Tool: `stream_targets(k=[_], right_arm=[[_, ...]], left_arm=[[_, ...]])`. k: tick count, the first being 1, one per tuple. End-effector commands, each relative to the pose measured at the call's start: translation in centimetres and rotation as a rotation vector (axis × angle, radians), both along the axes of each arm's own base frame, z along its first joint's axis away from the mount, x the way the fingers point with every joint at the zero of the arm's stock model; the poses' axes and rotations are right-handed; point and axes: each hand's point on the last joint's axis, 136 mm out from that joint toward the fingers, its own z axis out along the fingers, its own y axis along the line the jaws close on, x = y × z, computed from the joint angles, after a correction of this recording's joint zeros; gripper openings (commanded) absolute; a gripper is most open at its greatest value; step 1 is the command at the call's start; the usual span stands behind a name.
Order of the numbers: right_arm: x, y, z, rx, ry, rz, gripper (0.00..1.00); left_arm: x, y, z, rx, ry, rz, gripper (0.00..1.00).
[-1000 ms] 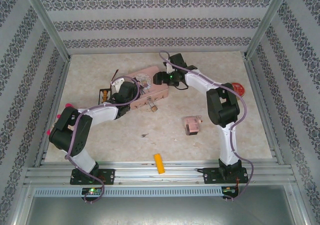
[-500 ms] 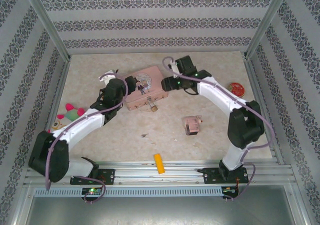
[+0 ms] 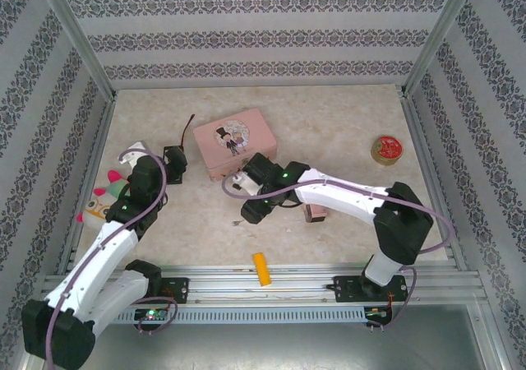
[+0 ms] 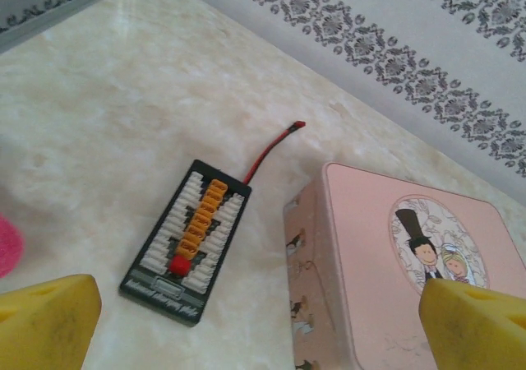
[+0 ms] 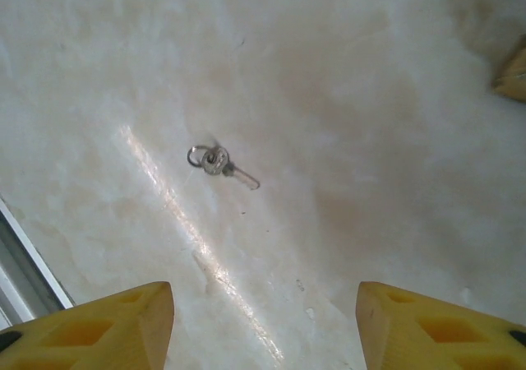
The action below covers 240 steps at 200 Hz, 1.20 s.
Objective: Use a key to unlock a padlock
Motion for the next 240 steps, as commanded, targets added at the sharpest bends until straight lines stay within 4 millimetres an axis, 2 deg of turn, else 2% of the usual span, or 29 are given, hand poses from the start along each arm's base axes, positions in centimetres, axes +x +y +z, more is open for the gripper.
stream_targets(k=[1,72,120,154,198,240], right_arm=[[-1.0,0.6,-2.0,-0.07,0.043,0.073,0.6],[-1.7,2.7,-5.5,-0.19,0.051,0.199,0.63],[-0.7,4.2,-7.4,-0.229,0.021,0.207,0.62],[0.1,5.2,-7.9,-0.228,0.01,0.198,0.59],[2.3,5.2,-8.4,-0.27,-0.053,0.125,0.46],[2.4,5.9,-7.9,-0.24,-0.045,0.092,0.42]], left_arm=[[-1.6,1.4,-1.3,0.014,0.048,0.047,0.99],[-2.1,1.9,-2.1,0.003,0.051,0.077,0.99],[-2.0,2.2,-2.1,0.005,0.049,0.085,0.99],[-2.1,2.3,-2.3,0.002,0.053,0.089,0.99],[-2.2,2.3,-2.4,-0.005,0.055,0.09,0.99],[-2.2,2.4,-2.3,-0.005,0.051,0.094,0.99]])
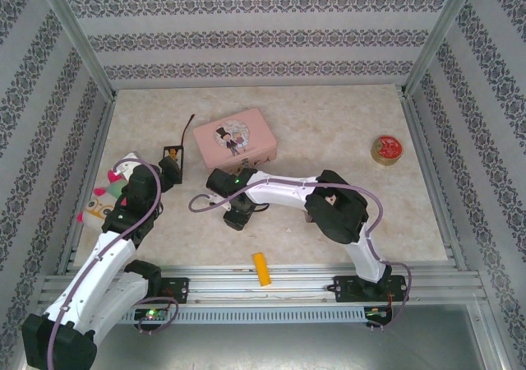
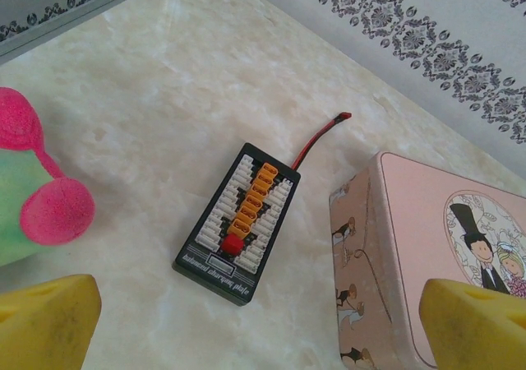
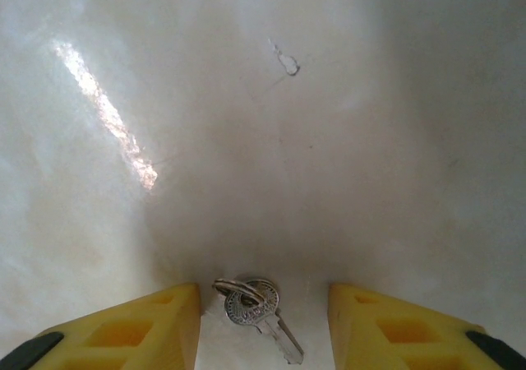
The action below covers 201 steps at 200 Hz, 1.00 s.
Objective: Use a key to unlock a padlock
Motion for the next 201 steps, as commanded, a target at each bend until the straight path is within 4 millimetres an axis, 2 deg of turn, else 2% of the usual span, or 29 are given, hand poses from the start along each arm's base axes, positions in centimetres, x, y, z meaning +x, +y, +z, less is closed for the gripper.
stream_targets(k=[1,54,88,132,159,201], right_arm=[[1.3,1.2,-0.2,0.025,-0.047,-0.038,0.42],[1.2,2.2,0.8,0.077,-0.025,-0.086,0.35],[1.4,1.9,0.7,0.067,-0.02,-0.094,0.35],[-0.2,1.6,1.0,0.081,0.051,-0.066,0.35],[-0.9,1.1,0.4,0.066,0.075,-0.054,0.35],[-0.9,0.0,-0.5,0.015,0.067,-0.048,0.35]], left_arm=[[-0.4,0.7,-0.2,-0.003,0.004,0.031,0.99],[-0.4,0.5,-0.4,-0.017,0.005,0.022,0.99],[-0.5,0.4,-0.3,-0.02,0.002,0.02,0.99],[-0.5,0.5,-0.2,-0.022,-0.001,0.022,0.99],[-0.5,0.5,-0.2,-0.024,-0.002,0.024,0.99],[-0.5,0.5,-0.3,-0.025,-0.001,0.024,0.99]])
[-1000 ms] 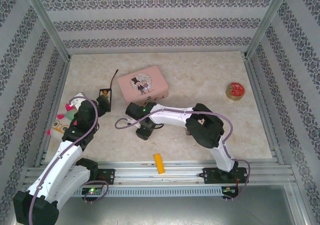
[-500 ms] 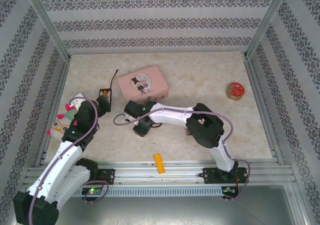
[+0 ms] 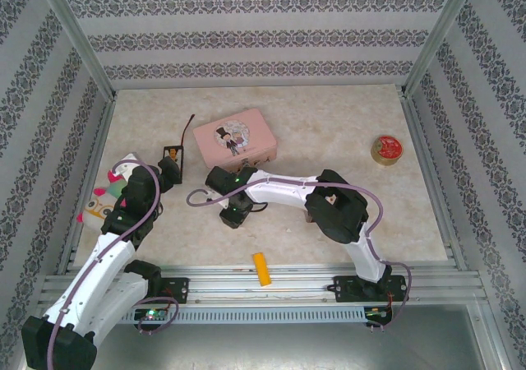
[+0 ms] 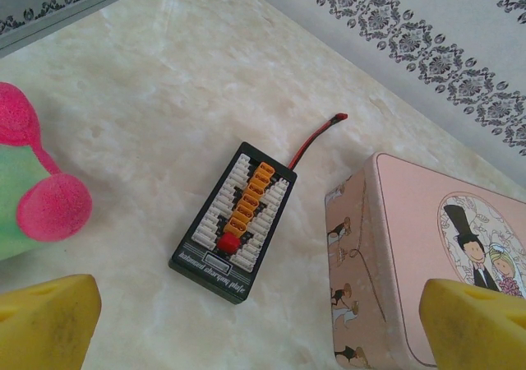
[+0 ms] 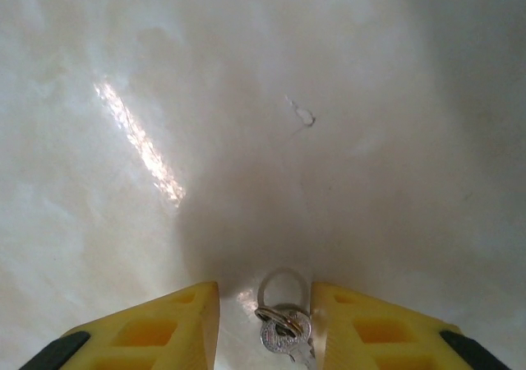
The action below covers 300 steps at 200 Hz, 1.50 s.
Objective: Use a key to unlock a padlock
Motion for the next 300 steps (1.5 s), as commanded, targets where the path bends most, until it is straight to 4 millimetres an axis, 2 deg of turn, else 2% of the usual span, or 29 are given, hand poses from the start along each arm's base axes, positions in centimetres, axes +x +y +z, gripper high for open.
stream_targets(k=[1,35,83,115,148,201,230,262,300], right_arm=[[-0.4,-1.4,-0.8,-0.055,0.019,0.013,0.35],[-0.3,-1.7,-0.8,-0.066,0.013,0.013,0.29],[0.3,-1.5,-0.4,-0.056,-0.004,-0.012,0.12],[0.9,-1.7,0.6,-0.037,-0.016,-0.044,0.02],[2.2,-2.1,2.9,0.017,-0.034,-0.119,0.0],[4.7,-3.5,8.1,0.185,-0.042,-0.304,0.0],[6.2,-4.4,11.9,0.318,-0.03,-0.423,0.0],[8.0,-5.9,15.8,0.484,0.021,-0.546,0.0],[9.4,-7.8,19.8,0.661,0.077,-0.64,0.0]], left_arm=[[-0.4,0.6,-0.4,-0.006,0.01,0.021,0.99],[-0.4,0.5,-0.5,-0.014,0.012,0.021,0.99],[-0.4,0.5,-0.6,-0.011,0.013,0.022,0.99],[-0.3,0.4,-0.4,-0.002,0.014,0.01,0.99],[-0.2,0.3,-0.1,0.006,0.006,-0.003,0.99],[0.3,-0.6,1.4,-0.012,-0.059,-0.057,0.99],[1.4,-3.1,2.8,-0.022,-0.144,-0.207,0.99],[2.5,-6.8,3.8,-0.052,-0.217,-0.405,0.99],[2.7,-12.6,4.5,-0.086,-0.327,-0.641,1.0]])
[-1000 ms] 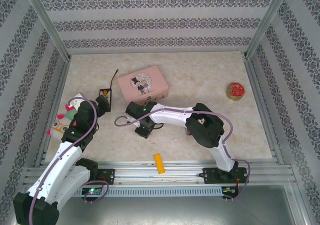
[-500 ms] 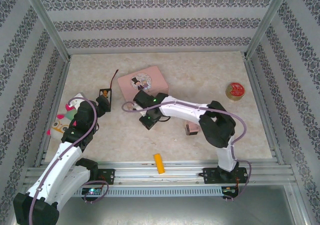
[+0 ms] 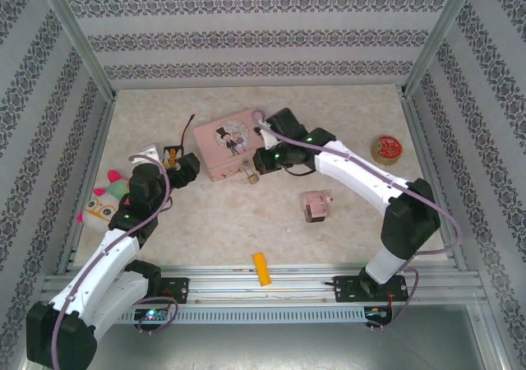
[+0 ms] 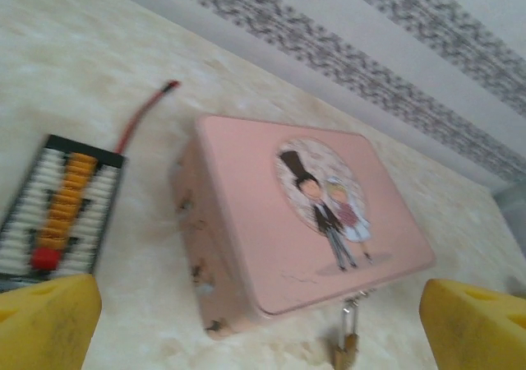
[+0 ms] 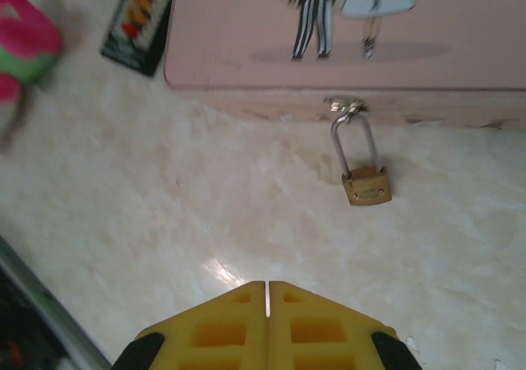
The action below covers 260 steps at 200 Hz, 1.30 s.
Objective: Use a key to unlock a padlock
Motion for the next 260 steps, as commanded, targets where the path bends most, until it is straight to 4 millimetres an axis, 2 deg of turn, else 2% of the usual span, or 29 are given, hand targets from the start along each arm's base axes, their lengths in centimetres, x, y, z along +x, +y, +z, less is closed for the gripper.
stream_targets(k=[1,31,59,89,138,171,190,260], right_arm=[[-0.2,0.0,2.8,0.163,0.048,-0.034,0.0],[0.1,-1.0,5.3,0.275,0.053,-0.056,0.0],[0.0,-1.4,7.3,0.333,0.043,-0.051,0.0],[-0.3,-1.8,8.8,0.364,0.025,-0.054,0.0],[-1.2,-2.3,10.3,0.401,-0.001,-0.057,0.0],[-1.7,-2.5,10.9,0.42,-0.006,-0.057,0.0],[-1.9,-2.5,10.9,0.428,-0.003,-0.059,0.0],[-2.1,-2.3,10.7,0.449,0.012,-0.058,0.0]], left_arm=[[0.0,-4.8,2.9,-0.02,-0.173,-0.214,1.0],[-1.2,-10.7,3.8,0.053,-0.284,-0.432,0.99],[-3.0,-16.0,4.6,0.155,-0.44,-0.628,0.92],[-3.5,-19.7,4.5,0.3,-0.544,-0.718,0.89],[-2.1,-21.8,5.4,0.285,-0.671,-0.711,0.79],[-1.4,-22.6,5.8,0.275,-0.705,-0.713,0.77],[-1.1,-22.7,6.1,0.282,-0.723,-0.702,0.76],[-0.6,-23.0,7.1,0.3,-0.753,-0.689,0.61]])
